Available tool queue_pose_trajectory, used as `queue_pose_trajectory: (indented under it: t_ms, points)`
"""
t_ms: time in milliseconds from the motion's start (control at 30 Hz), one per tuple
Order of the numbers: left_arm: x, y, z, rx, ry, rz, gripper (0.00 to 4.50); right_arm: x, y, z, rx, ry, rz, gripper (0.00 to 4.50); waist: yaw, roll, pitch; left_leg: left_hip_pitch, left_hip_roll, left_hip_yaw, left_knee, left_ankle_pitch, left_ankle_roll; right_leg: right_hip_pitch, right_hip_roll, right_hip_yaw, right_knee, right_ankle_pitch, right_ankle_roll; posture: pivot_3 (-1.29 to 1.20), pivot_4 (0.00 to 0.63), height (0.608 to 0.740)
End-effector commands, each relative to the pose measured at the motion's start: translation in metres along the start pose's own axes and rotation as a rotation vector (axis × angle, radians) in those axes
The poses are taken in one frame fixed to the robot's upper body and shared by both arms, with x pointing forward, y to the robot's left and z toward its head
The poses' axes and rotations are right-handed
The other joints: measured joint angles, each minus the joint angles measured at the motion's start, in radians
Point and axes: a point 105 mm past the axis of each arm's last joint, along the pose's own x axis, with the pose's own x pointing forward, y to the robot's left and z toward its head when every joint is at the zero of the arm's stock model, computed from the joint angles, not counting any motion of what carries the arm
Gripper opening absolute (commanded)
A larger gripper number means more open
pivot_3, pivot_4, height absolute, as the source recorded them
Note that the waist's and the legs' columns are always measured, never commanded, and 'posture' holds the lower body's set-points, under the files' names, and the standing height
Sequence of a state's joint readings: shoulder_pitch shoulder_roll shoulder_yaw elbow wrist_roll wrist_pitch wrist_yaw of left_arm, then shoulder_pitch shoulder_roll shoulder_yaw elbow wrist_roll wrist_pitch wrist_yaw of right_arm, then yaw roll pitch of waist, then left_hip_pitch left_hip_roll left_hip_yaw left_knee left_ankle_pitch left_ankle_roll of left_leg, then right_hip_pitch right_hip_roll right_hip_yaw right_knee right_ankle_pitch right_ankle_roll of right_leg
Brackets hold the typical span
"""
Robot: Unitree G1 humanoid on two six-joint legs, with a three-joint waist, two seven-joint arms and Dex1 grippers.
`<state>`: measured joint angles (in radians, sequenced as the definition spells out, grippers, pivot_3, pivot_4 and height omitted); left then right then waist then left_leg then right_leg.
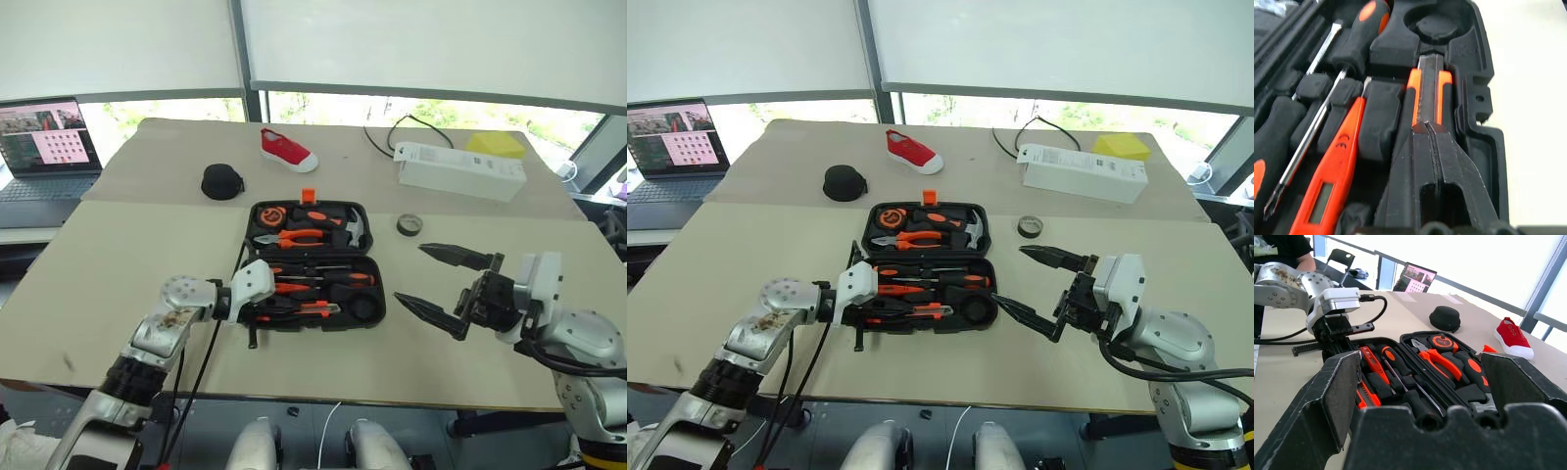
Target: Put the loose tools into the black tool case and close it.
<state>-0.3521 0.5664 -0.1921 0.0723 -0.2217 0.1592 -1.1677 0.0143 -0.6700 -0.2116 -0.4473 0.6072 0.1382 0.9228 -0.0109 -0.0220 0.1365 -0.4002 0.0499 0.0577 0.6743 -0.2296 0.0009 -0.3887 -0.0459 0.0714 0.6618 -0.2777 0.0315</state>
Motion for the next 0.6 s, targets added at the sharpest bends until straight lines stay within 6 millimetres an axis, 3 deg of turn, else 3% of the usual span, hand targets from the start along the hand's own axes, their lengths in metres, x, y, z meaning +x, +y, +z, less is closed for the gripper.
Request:
queue_pose_trajectory:
  t_ms: [33, 167, 267, 367, 400, 500, 600]
  points:
    - [-0.030, 0.014, 0.041, 0.031, -0.269, 0.101, 0.70, -0.020, -0.013, 0.000, -0.027, 0.017, -0.096, 4.50, -0.003, -0.001, 0.001, 0.000, 0.000, 0.000, -0.001, 0.000, 0.000, 0.000, 0.000, 0.000, 0.000, 0.001, -0.001, 0.00, 0.150, 0.740]
    - [-0.065, 0.023, 0.072, 0.053, -0.403, 0.179, 2.07, -0.059, -0.035, -0.016, -0.001, 0.057, -0.307, 4.50, -0.001, -0.008, 0.005, -0.007, 0.001, -0.002, 0.000, 0.000, 0.000, -0.006, 0.001, -0.002, 0.001, 0.001, -0.002, 0.00, 0.150, 0.740]
    - [-0.098, 0.027, 0.073, 0.015, -0.484, 0.243, 3.18, -0.094, -0.043, -0.040, 0.005, 0.134, -0.454, 4.50, 0.000, -0.008, 0.005, -0.006, 0.000, -0.002, 0.000, 0.000, 0.000, -0.004, -0.001, -0.002, -0.001, 0.001, -0.001, 0.00, 0.150, 0.740]
    - [-0.124, 0.033, 0.058, -0.097, -0.473, 0.318, 4.24, -0.119, -0.042, -0.057, 0.031, 0.182, -0.567, 4.50, -0.002, -0.008, 0.006, -0.005, 0.000, -0.001, -0.001, 0.000, 0.000, -0.003, -0.001, -0.002, -0.003, 0.001, -0.001, 0.00, 0.150, 0.740]
    - [-0.131, 0.033, 0.053, -0.108, -0.466, 0.334, 4.42, -0.125, -0.041, -0.062, 0.037, 0.195, -0.586, 4.50, -0.003, -0.008, 0.006, -0.004, 0.000, -0.001, -0.001, 0.000, 0.000, -0.003, -0.001, -0.002, -0.003, 0.001, -0.001, 0.00, 0.150, 0.740]
    - [-0.151, 0.031, 0.033, -0.139, -0.440, 0.392, 4.42, -0.138, -0.039, -0.075, 0.067, 0.236, -0.651, 4.50, -0.010, -0.007, 0.006, -0.003, 0.001, 0.000, -0.003, 0.000, 0.000, -0.003, -0.001, -0.001, -0.003, 0.000, -0.001, 0.00, 0.150, 0.740]
    - [-0.149, 0.025, 0.030, -0.164, -0.431, 0.356, 4.42, -0.127, -0.046, -0.071, 0.116, 0.232, -0.604, 4.50, -0.010, -0.007, 0.006, -0.002, 0.001, 0.001, -0.004, 0.000, 0.000, -0.003, -0.001, 0.000, -0.003, -0.001, -0.003, 0.00, 0.150, 0.740]
